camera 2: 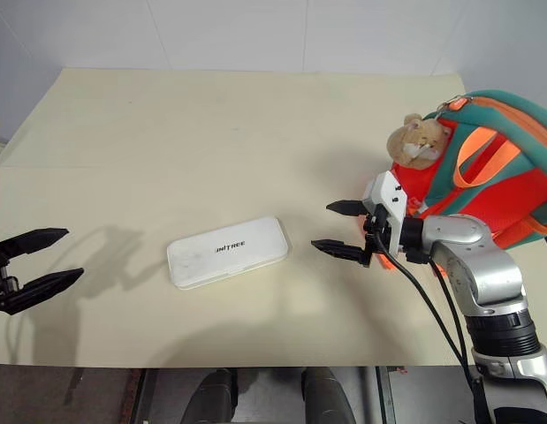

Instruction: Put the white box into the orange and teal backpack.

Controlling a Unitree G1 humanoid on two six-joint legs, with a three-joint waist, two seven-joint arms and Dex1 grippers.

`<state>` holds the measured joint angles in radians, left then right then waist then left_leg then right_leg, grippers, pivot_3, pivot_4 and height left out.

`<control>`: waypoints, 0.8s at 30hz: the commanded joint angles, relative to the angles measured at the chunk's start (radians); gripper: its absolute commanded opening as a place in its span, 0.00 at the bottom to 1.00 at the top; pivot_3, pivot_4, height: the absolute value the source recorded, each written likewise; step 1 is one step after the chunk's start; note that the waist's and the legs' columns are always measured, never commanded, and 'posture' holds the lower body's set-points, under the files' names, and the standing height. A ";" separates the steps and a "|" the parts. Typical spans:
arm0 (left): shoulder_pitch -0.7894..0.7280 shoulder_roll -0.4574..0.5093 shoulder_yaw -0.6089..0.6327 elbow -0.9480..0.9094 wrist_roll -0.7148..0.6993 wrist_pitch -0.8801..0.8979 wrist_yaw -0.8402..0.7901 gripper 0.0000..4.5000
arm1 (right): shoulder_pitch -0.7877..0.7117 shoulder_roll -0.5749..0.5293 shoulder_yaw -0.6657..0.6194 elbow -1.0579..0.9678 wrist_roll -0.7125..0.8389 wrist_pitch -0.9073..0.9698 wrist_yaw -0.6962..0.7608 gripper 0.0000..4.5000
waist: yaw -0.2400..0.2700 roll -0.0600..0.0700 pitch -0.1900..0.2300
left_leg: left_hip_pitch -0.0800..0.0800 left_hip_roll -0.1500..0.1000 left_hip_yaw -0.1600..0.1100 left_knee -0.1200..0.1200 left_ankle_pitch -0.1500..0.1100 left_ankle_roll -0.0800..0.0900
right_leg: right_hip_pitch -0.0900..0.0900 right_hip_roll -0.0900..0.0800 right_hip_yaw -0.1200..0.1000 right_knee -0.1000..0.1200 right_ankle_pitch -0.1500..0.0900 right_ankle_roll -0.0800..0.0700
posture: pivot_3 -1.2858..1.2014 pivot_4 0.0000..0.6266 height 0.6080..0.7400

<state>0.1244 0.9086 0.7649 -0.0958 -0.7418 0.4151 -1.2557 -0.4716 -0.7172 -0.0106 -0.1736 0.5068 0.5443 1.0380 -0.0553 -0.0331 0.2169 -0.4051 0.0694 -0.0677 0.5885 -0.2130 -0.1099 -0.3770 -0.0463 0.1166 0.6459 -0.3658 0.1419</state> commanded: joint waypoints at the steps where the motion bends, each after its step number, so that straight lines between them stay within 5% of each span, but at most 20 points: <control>1: -0.020 0.019 0.000 0.014 -0.009 -0.004 -0.006 1.00 | -0.008 0.012 -0.025 -0.062 0.027 -0.001 -0.017 1.00 | 0.000 0.000 0.000 | 0.000 0.000 0.000 0.000 0.000 0.000 | 0.000 0.000 0.000 0.000 0.000 0.000 | 0.52 0.24 1.00; 13: -0.042 -0.033 -0.057 -0.087 0.001 -0.010 0.098 1.00 | -0.022 0.065 0.035 -0.077 -0.007 0.004 -0.068 1.00 | 0.000 0.000 0.000 | 0.000 0.000 0.000 0.001 0.000 0.000 | 0.000 0.000 0.000 0.000 0.000 0.000 | 0.52 0.24 1.00; 16: -0.042 -0.039 -0.073 -0.073 0.016 -0.022 0.118 0.87 | -0.028 0.059 0.064 -0.066 -0.041 0.016 -0.088 0.88 | 0.000 0.000 0.000 | 0.000 0.000 0.000 0.001 0.000 0.000 | 0.000 0.000 0.000 0.001 0.000 0.000 | 0.52 0.24 1.00; 24: -0.022 -0.016 -0.150 -0.073 0.082 0.009 0.178 0.32 | -0.064 0.119 0.110 -0.007 -0.145 -0.033 -0.164 0.26 | -0.002 0.000 0.000 | 0.000 0.000 0.000 0.001 0.000 0.000 | 0.000 0.000 0.000 0.001 0.000 0.000 | 0.52 0.24 1.00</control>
<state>0.0958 0.8760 0.6115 -0.1531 -0.6661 0.4243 -1.0729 -0.5227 -0.6048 0.0924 -0.1789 0.3830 0.5386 0.8964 -0.0568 -0.0331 0.2170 -0.4050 0.0695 -0.0676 0.5893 -0.2130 -0.1101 -0.3772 -0.0462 0.1169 0.6469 -0.3656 0.1422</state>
